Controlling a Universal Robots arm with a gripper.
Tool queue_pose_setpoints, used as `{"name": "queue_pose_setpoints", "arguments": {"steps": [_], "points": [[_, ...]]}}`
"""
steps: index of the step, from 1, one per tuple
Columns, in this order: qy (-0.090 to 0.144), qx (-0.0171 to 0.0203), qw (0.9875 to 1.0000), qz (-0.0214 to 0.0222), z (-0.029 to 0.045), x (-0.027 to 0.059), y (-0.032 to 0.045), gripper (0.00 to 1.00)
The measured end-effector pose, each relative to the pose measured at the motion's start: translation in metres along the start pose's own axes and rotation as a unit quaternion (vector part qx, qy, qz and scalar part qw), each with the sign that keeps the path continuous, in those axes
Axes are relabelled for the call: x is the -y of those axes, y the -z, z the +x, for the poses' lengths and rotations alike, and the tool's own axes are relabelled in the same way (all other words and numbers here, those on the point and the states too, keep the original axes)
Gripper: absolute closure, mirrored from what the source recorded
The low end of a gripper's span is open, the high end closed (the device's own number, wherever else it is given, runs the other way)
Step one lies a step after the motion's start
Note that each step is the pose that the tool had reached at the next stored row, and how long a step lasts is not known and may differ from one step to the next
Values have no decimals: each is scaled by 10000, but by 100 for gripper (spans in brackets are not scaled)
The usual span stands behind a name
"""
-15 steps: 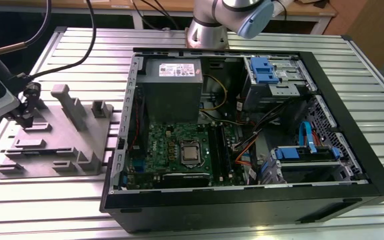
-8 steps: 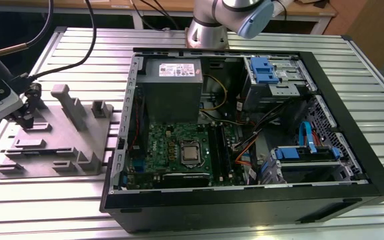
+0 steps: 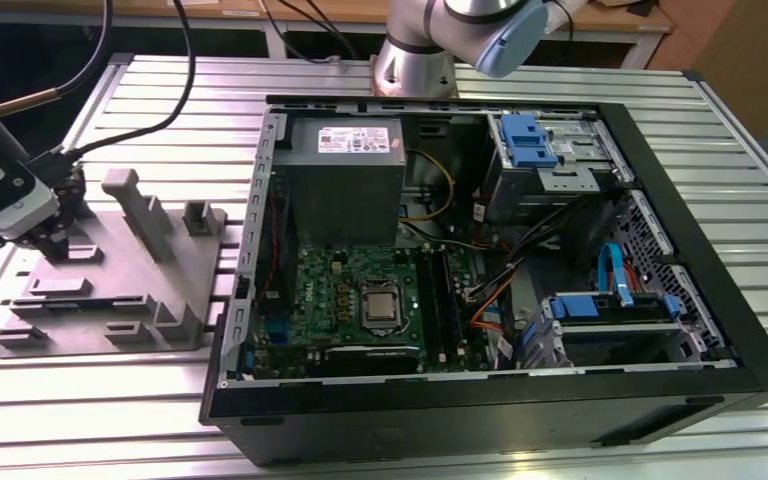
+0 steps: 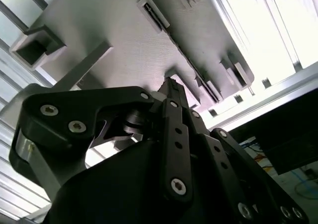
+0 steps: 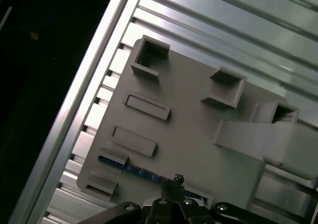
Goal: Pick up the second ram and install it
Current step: 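Pick up the second ram and move it above second insertion slot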
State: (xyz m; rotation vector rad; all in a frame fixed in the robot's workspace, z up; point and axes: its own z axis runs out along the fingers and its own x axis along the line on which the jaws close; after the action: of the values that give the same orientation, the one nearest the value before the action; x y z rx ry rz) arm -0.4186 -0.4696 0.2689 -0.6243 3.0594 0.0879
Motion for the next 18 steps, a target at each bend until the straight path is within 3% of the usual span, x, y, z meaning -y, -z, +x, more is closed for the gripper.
{"name": "queue_pose_setpoints", "arguments": {"steps": [5, 9, 14, 18], "points": [[446, -23, 9990, -13, 1, 2, -39, 90], [813, -42, 9967, -23, 2, 4, -67, 90], [1264, -65, 9919, -36, 3, 5, -96, 90], [1620, -84, 9867, -47, 3, 6, -116, 90]]}}
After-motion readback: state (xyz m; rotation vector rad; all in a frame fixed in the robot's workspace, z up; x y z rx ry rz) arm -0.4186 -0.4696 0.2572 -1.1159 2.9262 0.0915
